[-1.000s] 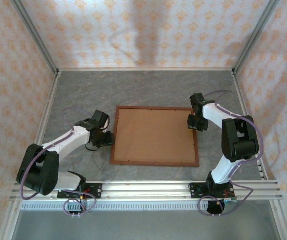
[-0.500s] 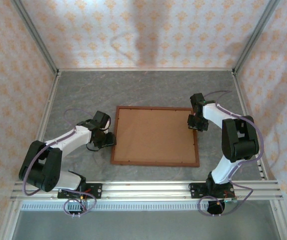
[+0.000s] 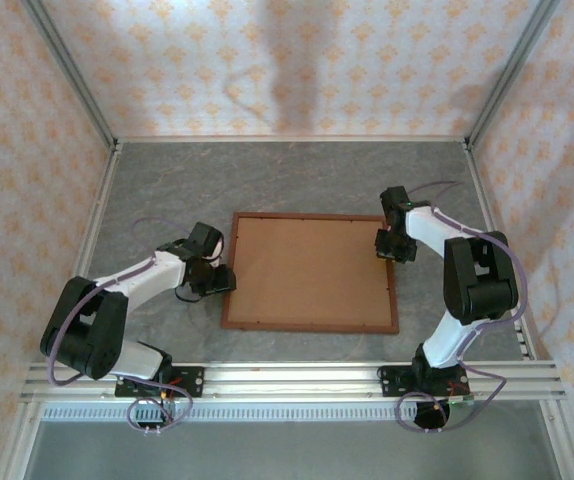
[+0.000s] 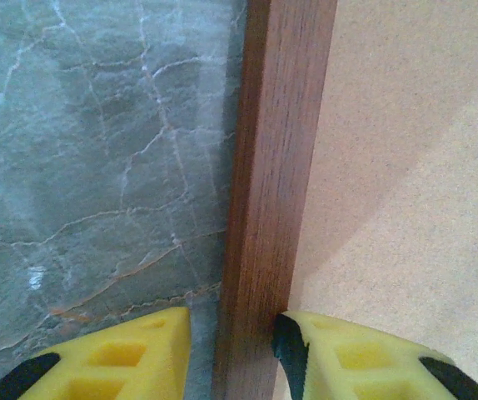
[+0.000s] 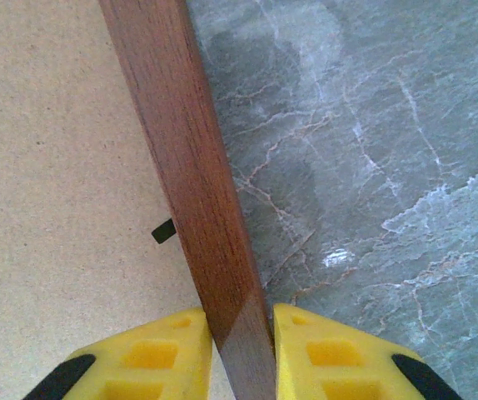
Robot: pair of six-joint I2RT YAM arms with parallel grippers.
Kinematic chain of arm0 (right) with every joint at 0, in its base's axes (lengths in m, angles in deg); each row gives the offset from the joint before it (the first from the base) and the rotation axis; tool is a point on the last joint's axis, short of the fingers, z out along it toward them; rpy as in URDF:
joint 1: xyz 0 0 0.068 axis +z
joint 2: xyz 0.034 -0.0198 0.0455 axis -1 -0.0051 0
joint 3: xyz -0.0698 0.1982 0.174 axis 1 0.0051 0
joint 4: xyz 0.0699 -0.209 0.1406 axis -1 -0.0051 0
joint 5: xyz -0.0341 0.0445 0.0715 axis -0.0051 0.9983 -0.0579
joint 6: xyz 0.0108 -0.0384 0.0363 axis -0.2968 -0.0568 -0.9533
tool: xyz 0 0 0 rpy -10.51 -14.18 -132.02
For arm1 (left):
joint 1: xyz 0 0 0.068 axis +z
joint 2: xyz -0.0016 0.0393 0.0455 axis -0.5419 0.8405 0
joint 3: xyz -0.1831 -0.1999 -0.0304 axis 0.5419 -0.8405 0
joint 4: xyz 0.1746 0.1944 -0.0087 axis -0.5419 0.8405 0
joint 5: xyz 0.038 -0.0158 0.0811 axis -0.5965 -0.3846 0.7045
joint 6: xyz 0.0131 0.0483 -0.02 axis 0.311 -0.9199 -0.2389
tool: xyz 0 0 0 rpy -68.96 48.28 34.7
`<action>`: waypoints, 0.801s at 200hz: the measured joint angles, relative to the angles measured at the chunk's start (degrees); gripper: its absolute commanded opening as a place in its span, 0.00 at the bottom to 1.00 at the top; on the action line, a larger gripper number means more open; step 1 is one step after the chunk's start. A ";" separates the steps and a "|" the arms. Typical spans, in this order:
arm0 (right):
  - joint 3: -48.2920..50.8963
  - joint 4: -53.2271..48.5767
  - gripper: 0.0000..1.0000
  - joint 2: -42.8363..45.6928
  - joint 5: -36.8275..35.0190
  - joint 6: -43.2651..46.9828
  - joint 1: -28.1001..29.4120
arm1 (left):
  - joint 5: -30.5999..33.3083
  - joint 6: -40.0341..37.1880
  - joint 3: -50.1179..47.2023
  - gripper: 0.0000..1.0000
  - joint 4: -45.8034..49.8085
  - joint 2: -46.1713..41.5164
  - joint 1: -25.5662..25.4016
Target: Put the photo into the frame
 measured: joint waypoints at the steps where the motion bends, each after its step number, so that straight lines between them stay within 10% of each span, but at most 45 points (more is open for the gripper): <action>1: 0.00 0.00 0.23 0.00 0.02 0.00 0.00 | 0.00 0.00 0.00 0.37 -0.02 0.02 -0.04; 160: 0.00 0.83 0.22 0.00 -0.70 0.26 -0.46 | 2.95 1.77 0.63 0.50 -1.42 1.64 -3.39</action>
